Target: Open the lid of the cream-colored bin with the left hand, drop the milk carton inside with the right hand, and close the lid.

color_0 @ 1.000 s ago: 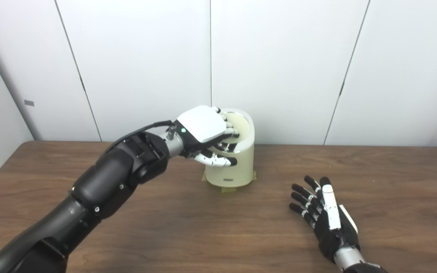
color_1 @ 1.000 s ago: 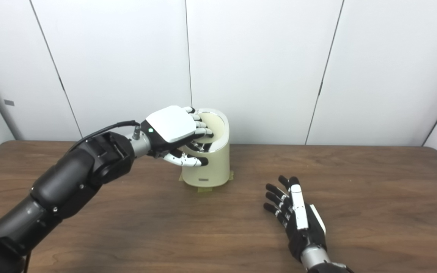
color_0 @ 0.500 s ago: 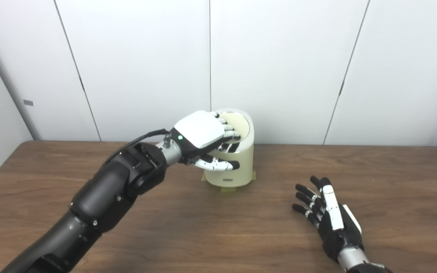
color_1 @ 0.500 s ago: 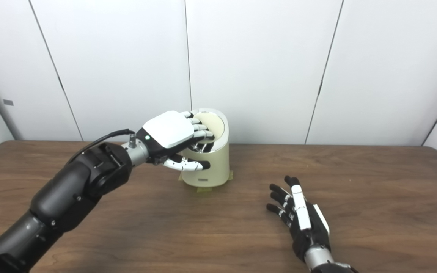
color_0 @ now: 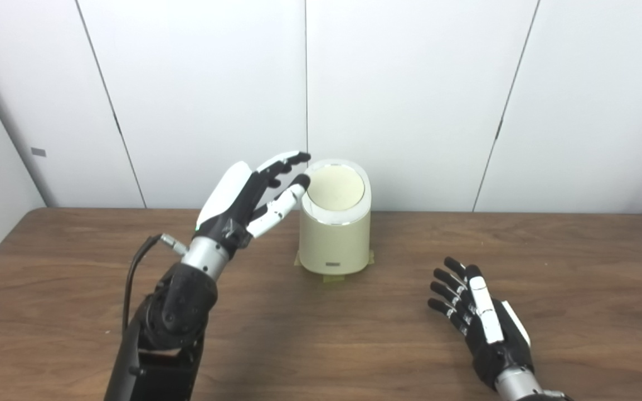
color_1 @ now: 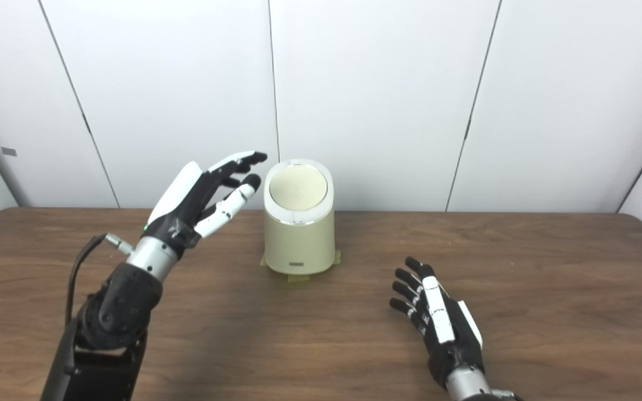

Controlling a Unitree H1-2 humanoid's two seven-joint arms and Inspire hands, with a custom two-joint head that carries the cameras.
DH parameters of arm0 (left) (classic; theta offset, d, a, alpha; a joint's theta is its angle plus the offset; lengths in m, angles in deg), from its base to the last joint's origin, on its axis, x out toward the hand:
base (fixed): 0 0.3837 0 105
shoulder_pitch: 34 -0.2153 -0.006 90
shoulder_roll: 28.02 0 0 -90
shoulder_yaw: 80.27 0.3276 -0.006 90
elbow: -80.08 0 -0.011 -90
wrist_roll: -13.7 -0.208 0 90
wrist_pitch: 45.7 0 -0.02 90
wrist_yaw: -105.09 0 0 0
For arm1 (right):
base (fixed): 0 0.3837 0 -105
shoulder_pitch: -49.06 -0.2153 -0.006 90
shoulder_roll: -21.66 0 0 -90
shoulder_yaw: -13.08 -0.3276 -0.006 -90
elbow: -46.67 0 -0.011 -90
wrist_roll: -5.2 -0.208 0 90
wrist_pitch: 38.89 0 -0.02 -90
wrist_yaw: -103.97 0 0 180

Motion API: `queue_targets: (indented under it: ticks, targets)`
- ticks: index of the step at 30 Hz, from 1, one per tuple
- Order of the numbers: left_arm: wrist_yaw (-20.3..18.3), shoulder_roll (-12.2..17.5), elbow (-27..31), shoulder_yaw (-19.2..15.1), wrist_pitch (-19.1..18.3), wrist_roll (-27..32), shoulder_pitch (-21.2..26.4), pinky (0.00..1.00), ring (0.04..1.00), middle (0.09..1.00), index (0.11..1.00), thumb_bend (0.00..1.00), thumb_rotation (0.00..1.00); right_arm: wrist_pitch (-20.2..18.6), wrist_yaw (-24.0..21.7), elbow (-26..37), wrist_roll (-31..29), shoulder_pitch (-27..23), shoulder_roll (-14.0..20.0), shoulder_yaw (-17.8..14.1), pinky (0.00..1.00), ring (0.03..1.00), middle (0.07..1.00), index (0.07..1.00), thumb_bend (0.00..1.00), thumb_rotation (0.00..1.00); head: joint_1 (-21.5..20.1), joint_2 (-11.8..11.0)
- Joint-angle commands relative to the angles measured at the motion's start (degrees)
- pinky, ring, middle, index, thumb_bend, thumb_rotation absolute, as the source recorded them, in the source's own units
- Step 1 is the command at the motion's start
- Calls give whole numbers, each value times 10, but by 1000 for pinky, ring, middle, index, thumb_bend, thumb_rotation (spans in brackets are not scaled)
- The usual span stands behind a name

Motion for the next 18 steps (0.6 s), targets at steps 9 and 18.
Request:
queue_targets:
  ticks: [9, 18]
  targets:
    - [83, -65, 67, -57, -28, 124, -146, 938, 950, 941, 931, 337, 999, 40, -29, 57, -26, 1, 1, -5, 869, 913, 913, 905, 592, 881, -8, 17]
    - [99, -86, 57, -78, -1, 246, -220, 996, 998, 998, 998, 319, 1000, 50, -31, 57, -12, 3, 24, -13, 991, 986, 978, 975, 645, 997, -8, 28]
